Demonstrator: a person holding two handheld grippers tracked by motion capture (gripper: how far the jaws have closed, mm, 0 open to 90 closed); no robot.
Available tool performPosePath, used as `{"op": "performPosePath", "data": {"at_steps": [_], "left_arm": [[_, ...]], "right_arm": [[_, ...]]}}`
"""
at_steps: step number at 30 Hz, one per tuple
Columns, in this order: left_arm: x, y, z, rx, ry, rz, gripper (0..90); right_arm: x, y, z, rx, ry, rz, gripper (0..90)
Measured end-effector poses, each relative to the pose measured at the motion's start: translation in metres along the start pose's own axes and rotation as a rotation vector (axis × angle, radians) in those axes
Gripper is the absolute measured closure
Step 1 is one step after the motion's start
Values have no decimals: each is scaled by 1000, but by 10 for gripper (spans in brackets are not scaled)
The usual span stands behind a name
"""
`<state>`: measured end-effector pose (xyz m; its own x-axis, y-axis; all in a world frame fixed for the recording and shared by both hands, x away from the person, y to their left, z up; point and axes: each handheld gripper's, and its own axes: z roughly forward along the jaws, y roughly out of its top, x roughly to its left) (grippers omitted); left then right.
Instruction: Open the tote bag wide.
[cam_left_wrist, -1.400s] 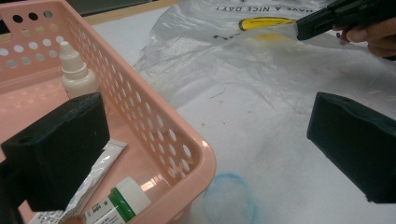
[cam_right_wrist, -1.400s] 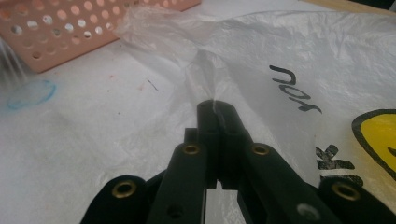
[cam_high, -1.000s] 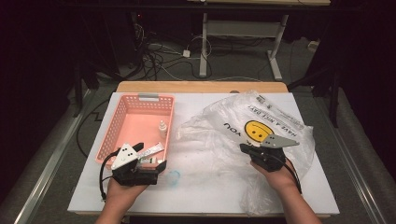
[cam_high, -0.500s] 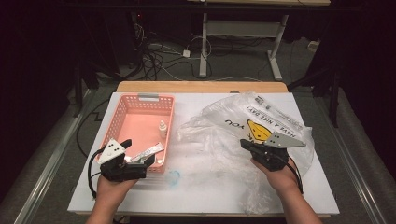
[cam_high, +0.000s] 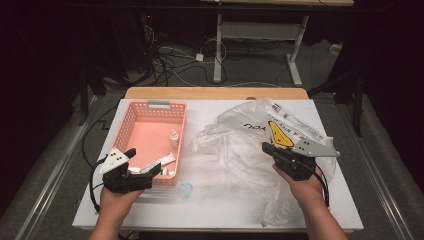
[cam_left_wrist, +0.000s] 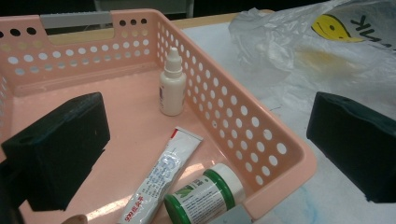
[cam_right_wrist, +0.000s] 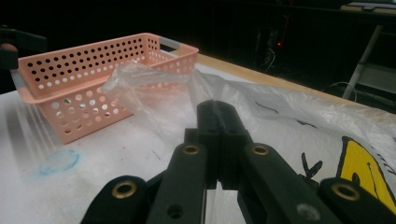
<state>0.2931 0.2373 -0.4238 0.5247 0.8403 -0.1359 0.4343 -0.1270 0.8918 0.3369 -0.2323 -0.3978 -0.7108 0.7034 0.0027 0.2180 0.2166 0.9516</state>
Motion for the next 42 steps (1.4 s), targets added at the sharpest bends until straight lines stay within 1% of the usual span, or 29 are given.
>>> {"op": "performPosePath", "data": {"at_steps": [3, 6, 8, 10, 13, 16, 18, 22, 25, 29, 36, 39, 42], "left_arm": [[1, 0, 0, 0, 2, -5, 0], [2, -1, -1, -17, 2, -7, 0], [3, -1, -1, -16, 3, -12, 0], [3, 0, -1, -12, -10, -20, 0], [3, 2, -1, -11, 13, -9, 9], [5, 6, 0, -8, 12, -22, 16], [6, 10, 2, -14, 21, -24, 15], [9, 17, 6, -32, 13, -46, 15], [12, 22, 10, -24, 13, -50, 15], [17, 29, 16, -8, 0, -63, 15], [22, 42, 25, 11, 19, -46, 14], [23, 49, 30, 17, 27, -21, 13], [26, 55, 34, 30, 28, -16, 12]], "right_arm": [[-3, 3, -3, -19, 3, 4, 900], [-3, 3, -3, -20, 1, 5, 900], [-3, 3, -3, -18, -1, 7, 900], [-3, 3, -3, -15, 4, 4, 900], [-4, 3, -3, -15, 4, 8, 900], [-5, 3, -3, -17, 6, 9, 900], [-6, 3, -3, -20, 7, 13, 900], [-6, 3, -4, -20, 6, 19, 900], [-6, 2, -3, -18, 9, 14, 900], [-7, 2, -2, -16, 10, 14, 900], [-6, 1, -1, -14, 15, 15, 900], [-6, 2, -1, -16, 12, 15, 900], [-7, 2, -1, -15, 14, 14, 900]]}}
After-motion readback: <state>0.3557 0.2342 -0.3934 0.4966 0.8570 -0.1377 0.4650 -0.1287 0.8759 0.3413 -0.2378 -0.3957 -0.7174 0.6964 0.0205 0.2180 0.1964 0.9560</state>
